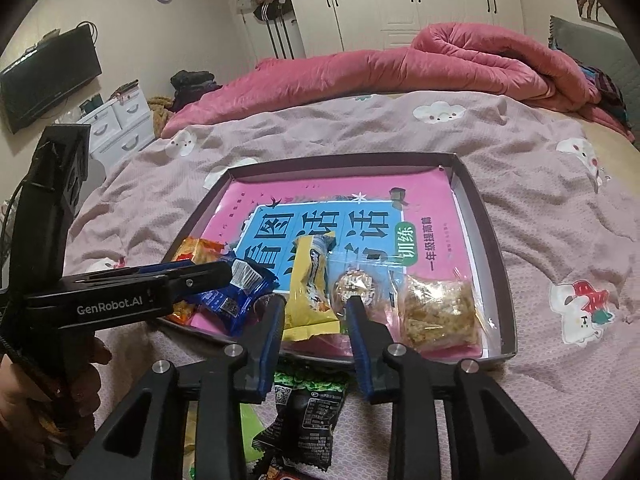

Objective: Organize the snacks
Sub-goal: 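Open both grippers to release the blue packet and yellow bar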

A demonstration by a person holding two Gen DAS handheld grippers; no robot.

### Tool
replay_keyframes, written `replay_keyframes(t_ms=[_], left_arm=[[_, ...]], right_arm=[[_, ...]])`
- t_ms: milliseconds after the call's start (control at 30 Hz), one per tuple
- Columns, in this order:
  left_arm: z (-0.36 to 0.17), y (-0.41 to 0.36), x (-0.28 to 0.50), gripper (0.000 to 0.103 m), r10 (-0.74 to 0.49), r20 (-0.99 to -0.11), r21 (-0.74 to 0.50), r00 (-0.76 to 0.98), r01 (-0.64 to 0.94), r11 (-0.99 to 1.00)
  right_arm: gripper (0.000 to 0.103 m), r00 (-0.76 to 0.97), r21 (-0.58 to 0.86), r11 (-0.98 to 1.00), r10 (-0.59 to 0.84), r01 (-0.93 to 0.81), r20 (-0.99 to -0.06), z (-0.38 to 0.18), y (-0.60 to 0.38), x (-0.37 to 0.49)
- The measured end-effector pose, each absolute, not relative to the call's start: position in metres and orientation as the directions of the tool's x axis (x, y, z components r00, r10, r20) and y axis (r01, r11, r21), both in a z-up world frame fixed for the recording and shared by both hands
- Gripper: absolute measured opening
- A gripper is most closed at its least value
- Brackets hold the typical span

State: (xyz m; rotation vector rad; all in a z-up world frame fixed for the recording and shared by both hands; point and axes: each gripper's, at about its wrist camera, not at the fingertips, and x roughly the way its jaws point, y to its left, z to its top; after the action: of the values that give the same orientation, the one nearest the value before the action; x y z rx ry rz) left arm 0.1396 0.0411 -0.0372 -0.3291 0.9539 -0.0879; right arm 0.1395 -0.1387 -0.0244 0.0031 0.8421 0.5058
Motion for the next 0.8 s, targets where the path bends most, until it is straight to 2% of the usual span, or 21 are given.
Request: replay_keyframes(t_ms=[100,267,400,500,800], left_arm=[[-0.034,0.041,0.138,0.063,-0.211,-0.785,-0.306,0.582,-0.069,0.950],[-0.027,0.042,0.134,0.063,-0.207,-0.777,-0.303,0.594,-0.064,0.951],[-0.021,0.041,0.130,0.064,-0.212,-0.771,-0.305,0.600,-0.056,0.951],[-0.017,0.041,0.126,0.073,-0.211,-0.769,-0.300,0.603,-0.049,0.953],[-0.008,0.043,0.113,0.074,-0.193,-0.764,-0.280,0.616,-0.047,0.959]], right_arm=[[0.038,0.561,0.201,0.884,0.429,-0.423,-0.707,-0.023,-0.141,0.139],[0.041,0.569,0.204,0.887,0.427,-0.414,-0.702,-0.020,-0.146,0.138],[0.048,0.574,0.213,0.887,0.431,-0.409,-0.696,-0.017,-0.149,0.137],[0.049,0.580,0.216,0.888,0.433,-0.406,-0.691,-0.014,-0.152,0.136],[0.054,0.587,0.229,0.885,0.444,-0.406,-0.677,-0.008,-0.157,0.131]])
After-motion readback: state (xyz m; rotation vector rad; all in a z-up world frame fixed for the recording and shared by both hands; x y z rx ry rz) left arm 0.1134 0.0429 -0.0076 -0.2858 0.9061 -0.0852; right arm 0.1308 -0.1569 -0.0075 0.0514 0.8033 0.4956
